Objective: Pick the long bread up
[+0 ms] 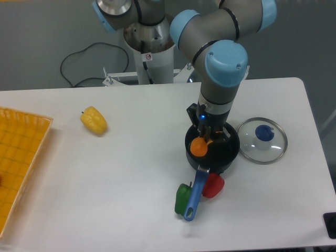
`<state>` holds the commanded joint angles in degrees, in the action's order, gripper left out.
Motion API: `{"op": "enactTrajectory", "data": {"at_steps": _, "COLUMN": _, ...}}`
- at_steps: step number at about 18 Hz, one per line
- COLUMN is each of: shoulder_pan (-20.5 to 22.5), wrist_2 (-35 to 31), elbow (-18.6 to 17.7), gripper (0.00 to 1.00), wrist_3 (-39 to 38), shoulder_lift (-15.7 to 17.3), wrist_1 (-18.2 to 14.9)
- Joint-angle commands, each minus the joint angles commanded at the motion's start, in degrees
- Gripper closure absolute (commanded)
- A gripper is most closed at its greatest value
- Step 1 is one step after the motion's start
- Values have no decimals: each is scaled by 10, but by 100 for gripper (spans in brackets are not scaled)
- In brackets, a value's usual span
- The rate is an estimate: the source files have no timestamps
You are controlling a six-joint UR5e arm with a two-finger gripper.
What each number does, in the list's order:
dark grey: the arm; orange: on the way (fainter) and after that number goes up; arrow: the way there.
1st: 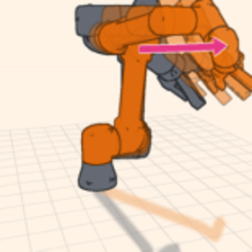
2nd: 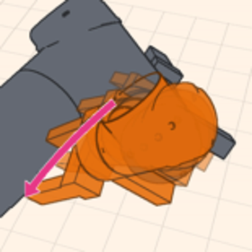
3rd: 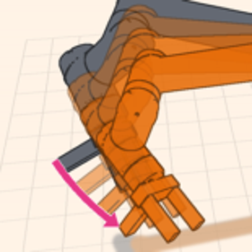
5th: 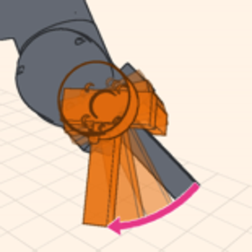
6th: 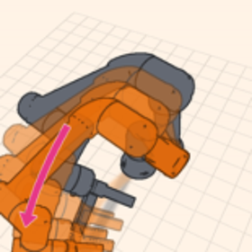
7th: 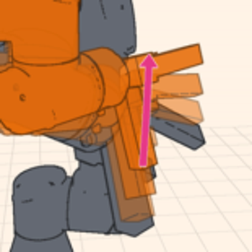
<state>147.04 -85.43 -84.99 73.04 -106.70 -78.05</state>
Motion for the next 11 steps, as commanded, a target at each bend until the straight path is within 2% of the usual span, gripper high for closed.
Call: {"op": "enactTrajectory", "data": {"at_steps": 11, "shoulder_pan": -1, "wrist_2": 14, "elbow": -3, "gripper": 82, "wrist_3": -6, "shoulder_lift": 1, "wrist_1": 0}}
